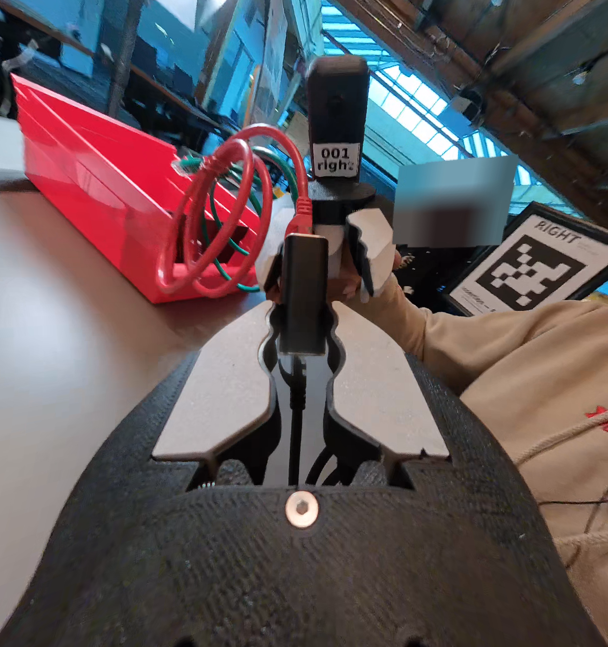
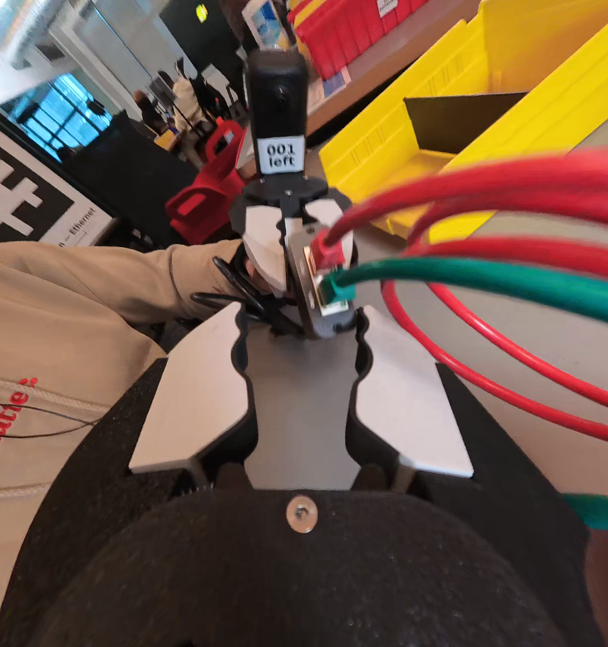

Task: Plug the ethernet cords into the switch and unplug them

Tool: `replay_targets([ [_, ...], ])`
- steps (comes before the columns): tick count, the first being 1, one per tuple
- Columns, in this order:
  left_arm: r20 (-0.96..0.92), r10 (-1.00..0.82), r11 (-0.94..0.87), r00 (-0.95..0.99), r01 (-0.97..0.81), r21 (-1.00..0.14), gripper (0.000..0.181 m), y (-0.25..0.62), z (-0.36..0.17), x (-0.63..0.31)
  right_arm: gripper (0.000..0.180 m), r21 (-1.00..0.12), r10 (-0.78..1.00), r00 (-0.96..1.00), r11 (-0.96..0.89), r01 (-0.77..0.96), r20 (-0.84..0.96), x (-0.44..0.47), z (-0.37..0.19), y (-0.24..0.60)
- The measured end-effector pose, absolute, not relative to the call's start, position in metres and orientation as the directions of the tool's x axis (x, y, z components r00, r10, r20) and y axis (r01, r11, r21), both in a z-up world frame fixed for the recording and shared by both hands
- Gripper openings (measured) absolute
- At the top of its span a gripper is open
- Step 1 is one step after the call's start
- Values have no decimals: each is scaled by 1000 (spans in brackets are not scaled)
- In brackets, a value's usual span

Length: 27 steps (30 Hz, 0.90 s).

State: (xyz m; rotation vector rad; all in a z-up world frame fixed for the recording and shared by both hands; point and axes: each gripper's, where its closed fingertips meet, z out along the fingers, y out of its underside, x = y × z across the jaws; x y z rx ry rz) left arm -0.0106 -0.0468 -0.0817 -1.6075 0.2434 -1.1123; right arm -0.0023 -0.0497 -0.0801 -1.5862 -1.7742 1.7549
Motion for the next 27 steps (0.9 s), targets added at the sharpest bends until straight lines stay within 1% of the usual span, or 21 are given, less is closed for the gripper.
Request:
replay_targets([
  [2, 491, -660, -311, 568, 389, -867, 25, -48, -70, -16, 50, -803, 752, -435, -205, 560, -495, 4, -85, -56],
  [4, 469, -646, -242, 603, 420, -874, 25, -48, -59, -27, 48, -797, 755, -475, -101, 595, -451, 12, -93, -68],
  [6, 442, -613, -149, 655, 453, -879, 25, -47, -48, -43, 49, -800, 784, -499, 6, 600, -368, 14, -101, -76],
  [9, 366, -519, 17, 773, 437, -899, 25, -49, -32, -68, 50, -839, 843, -471, 44, 542, -260, 1, -96, -81],
  [12, 335, -444, 134, 831, 431, -892, 25, -53, -20, -82, 51, -915, 929, -344, 15, 404, -137, -21, -77, -68],
  [14, 367, -431, 150, 825, 466, -872, 25, -54, -18, -85, 49, -943, 966, -257, 78, 325, -8, -28, -68, -58],
  [17, 483, -446, 61, 753, 564, -823, 25, -48, -26, -85, 47, -919, 949, -182, 298, 259, 257, -30, -60, -50],
  [20, 617, -423, -70, 664, 655, -753, 25, -38, -42, -84, 51, -810, 838, -191, 544, 222, 511, -27, -59, -52],
  [22, 692, -403, -153, 599, 701, -697, 25, -33, -52, -80, 54, -697, 725, -163, 688, 199, 669, -27, -59, -47],
  [23, 724, -394, -193, 566, 720, -667, 25, -30, -57, -76, 56, -610, 638, -129, 767, 201, 760, -28, -60, -41],
  [25, 787, -383, -269, 483, 757, -595, 25, -27, -65, -66, 60, -397, 422, -99, 895, 204, 901, -30, -68, -30],
  [26, 813, -379, -303, 442, 771, -561, 25, -27, -68, -61, 62, -318, 337, -78, 929, 189, 938, -31, -72, -28],
  [27, 835, -376, -330, 401, 784, -525, 25, -26, -70, -57, 63, -270, 281, -46, 950, 159, 959, -32, -75, -28],
])
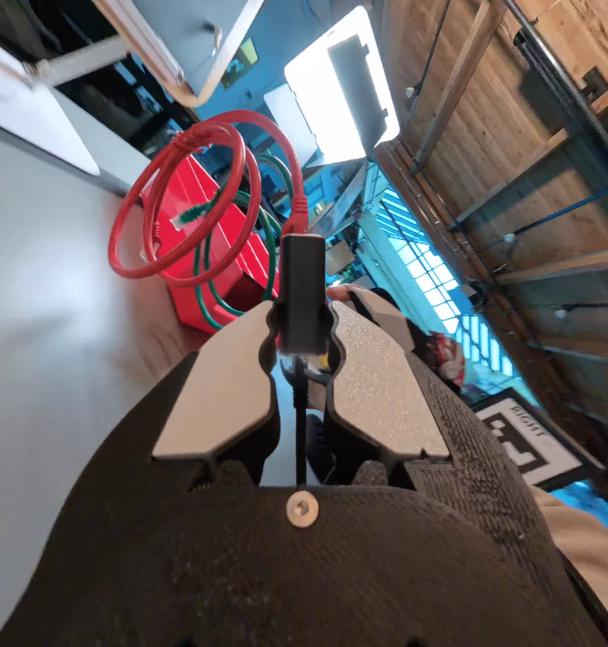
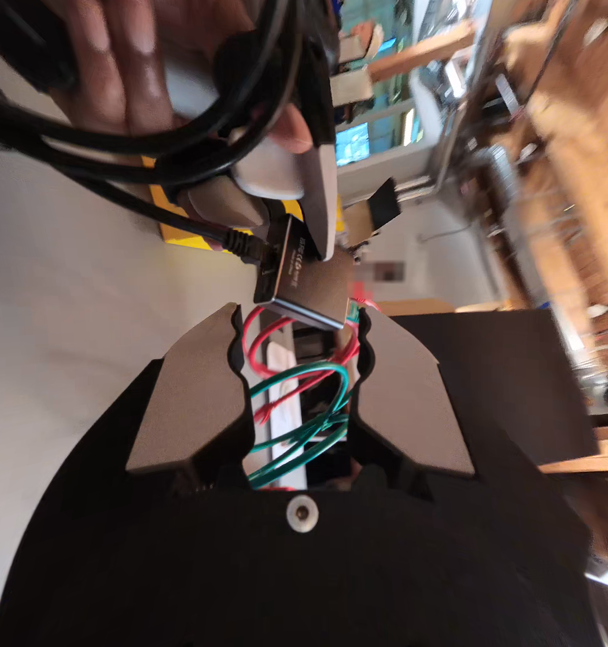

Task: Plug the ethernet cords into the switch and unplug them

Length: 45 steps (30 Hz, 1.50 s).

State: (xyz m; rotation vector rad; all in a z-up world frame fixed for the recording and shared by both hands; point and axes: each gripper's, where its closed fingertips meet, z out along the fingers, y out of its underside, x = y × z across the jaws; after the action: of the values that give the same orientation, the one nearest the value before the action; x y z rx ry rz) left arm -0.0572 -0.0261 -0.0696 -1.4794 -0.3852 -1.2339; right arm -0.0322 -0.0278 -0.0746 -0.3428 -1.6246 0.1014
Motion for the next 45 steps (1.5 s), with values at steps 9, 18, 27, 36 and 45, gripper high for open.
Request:
replay_targets([
  [9, 902, -378, -483, 207, 787, -383, 27, -28, -72, -24, 30, -86, 71, 116, 988, 131, 991, -37, -78, -25],
  [18, 644, -555, -308, 526, 590, -747, 42, -34, -45, -35, 24, -571, 563, 99, 817, 86, 821, -2, 34, 20],
  [27, 191, -347, -58, 918, 183, -982, 37, -28, -61, -71, 24, -823, 845, 108, 470, 320, 525, 34, 108, 162],
  [36, 103, -269, -36, 958, 97, -995, 38, -27, -70, -82, 24, -876, 924, 279, 106, 470, 261, 71, 49, 283],
  [45, 112, -270, -82, 956, 93, -992, 36, -23, -83, -82, 25, -687, 937, 286, -73, 723, 200, 81, -103, 310],
])
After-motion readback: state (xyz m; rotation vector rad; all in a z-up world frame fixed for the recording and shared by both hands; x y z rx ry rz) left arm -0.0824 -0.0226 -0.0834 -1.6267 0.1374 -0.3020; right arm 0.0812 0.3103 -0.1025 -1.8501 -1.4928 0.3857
